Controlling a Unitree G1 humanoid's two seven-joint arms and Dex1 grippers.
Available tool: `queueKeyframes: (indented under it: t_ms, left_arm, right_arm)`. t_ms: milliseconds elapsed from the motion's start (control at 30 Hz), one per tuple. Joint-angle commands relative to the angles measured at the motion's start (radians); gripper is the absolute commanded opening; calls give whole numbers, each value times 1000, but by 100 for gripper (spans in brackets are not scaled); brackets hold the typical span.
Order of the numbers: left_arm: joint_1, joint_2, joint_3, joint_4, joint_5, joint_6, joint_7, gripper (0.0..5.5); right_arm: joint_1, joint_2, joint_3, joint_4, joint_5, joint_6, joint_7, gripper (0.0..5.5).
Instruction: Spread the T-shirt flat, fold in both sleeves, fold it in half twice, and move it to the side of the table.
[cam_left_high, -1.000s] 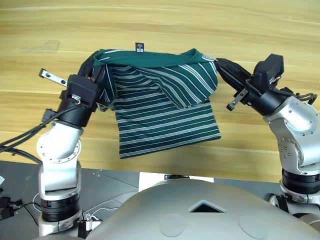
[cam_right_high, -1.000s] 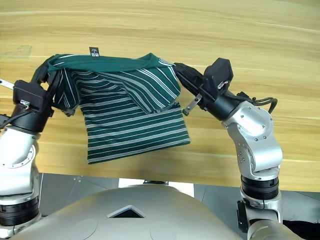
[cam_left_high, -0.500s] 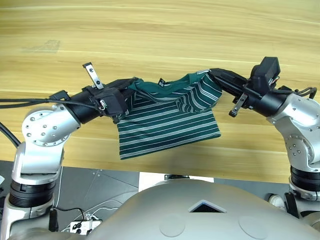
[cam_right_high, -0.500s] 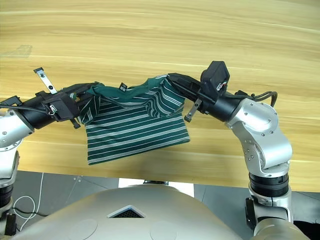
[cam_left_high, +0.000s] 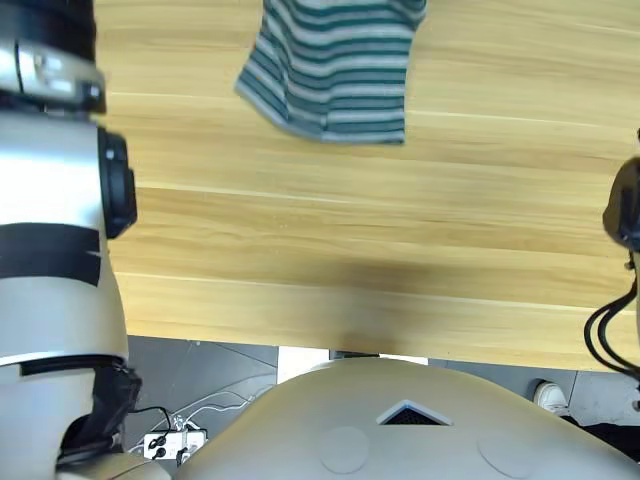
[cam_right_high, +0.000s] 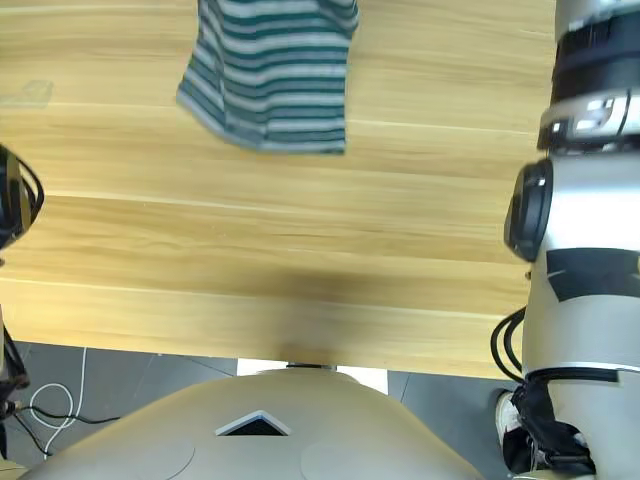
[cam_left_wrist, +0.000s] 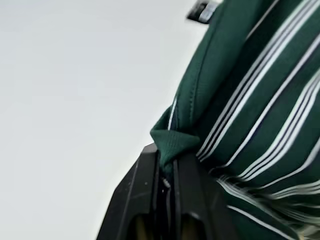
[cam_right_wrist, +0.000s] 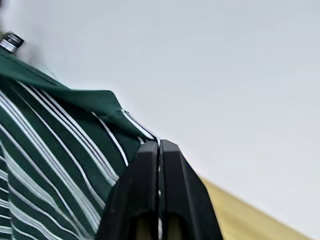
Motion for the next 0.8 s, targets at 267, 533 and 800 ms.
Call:
queueKeyframes:
  t_ms: [267, 533, 800]
  left_arm:
    - [-74, 103, -108, 69, 103, -383, -245, 13]
    - [1243, 339, -64, -1201, -163, -209, -321, 13]
    - [1463, 339, 121, -1337, -158, -122, -303, 13]
  right_arm:
    - [-93, 11, -52, 189, -105, -298, 103, 0]
    - [1101, -25, 116, -1040, 159, 108, 265, 0]
    - [1206, -83, 23, -1147, 311, 249, 447, 0]
